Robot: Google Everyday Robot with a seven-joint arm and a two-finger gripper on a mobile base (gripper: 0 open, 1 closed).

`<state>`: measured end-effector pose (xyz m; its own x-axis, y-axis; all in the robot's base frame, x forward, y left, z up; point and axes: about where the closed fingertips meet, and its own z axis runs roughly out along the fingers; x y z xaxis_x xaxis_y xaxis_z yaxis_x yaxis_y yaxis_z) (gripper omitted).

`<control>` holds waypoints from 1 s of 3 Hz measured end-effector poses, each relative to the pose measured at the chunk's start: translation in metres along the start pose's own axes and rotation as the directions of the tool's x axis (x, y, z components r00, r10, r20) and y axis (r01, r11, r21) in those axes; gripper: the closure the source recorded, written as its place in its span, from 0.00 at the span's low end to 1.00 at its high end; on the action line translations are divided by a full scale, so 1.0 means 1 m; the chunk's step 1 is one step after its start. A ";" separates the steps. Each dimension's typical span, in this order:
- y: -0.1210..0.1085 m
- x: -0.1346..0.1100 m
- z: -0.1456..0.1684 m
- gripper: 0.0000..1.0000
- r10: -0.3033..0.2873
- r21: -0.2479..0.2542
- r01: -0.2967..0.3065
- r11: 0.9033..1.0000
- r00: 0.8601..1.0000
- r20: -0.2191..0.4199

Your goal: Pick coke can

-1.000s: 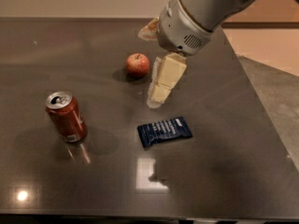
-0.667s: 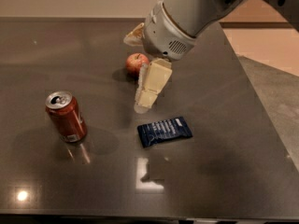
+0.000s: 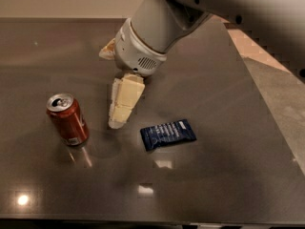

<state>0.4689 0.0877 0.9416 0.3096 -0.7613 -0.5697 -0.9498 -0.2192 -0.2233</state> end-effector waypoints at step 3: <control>0.056 0.025 0.079 0.00 -0.063 -0.104 0.067 0.992 0.997 0.043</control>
Offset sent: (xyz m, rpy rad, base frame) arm -0.0683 -0.0274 -0.1672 -0.0318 0.0808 0.1286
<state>0.4266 0.1050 0.8522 0.3705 -0.7188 -0.5883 -0.9264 -0.3318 -0.1779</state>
